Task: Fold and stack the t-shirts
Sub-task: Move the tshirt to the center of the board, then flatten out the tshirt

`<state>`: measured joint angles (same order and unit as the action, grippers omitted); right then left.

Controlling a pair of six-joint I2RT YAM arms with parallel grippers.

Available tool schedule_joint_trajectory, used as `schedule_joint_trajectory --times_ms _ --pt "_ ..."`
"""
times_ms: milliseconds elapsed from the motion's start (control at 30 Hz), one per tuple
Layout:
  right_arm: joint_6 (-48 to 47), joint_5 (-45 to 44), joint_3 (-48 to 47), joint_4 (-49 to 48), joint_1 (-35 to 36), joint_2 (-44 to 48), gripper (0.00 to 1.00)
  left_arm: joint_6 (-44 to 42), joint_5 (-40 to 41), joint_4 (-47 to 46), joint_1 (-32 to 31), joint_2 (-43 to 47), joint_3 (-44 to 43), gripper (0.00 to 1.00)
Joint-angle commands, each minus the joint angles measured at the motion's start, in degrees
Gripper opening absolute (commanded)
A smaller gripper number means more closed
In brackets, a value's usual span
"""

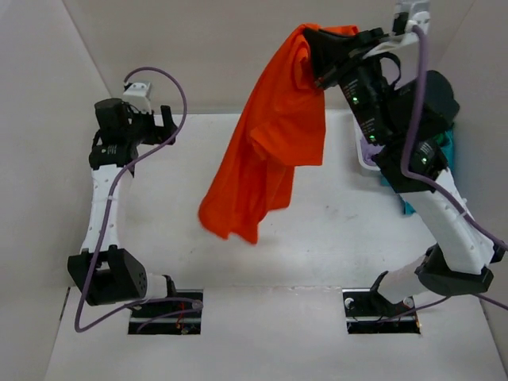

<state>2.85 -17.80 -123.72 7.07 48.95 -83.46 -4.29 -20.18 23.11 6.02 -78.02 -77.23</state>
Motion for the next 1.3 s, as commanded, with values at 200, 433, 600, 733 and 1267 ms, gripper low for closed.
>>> schedule_joint_trajectory --times_ms 200,433,600,733,1267 --pt "15.2 -5.9 21.7 7.1 -10.7 -4.4 0.13 -0.4 -1.3 -1.9 7.4 1.0 -5.7 1.0" --pt "19.6 2.9 34.8 10.7 -22.0 -7.9 0.63 -12.9 -2.0 8.4 2.5 1.7 -1.1 1.0" --pt "19.3 6.3 43.3 11.0 -21.5 -4.5 0.65 -26.9 -1.5 22.8 -5.0 2.7 5.8 0.97" --pt "26.3 9.1 54.1 10.5 -19.6 -2.8 0.61 -35.3 4.4 28.3 -11.1 2.8 15.2 0.93" --pt "39.9 13.4 69.7 2.9 -16.0 -8.1 0.59 -42.9 17.3 17.3 -21.2 2.1 32.5 0.92"
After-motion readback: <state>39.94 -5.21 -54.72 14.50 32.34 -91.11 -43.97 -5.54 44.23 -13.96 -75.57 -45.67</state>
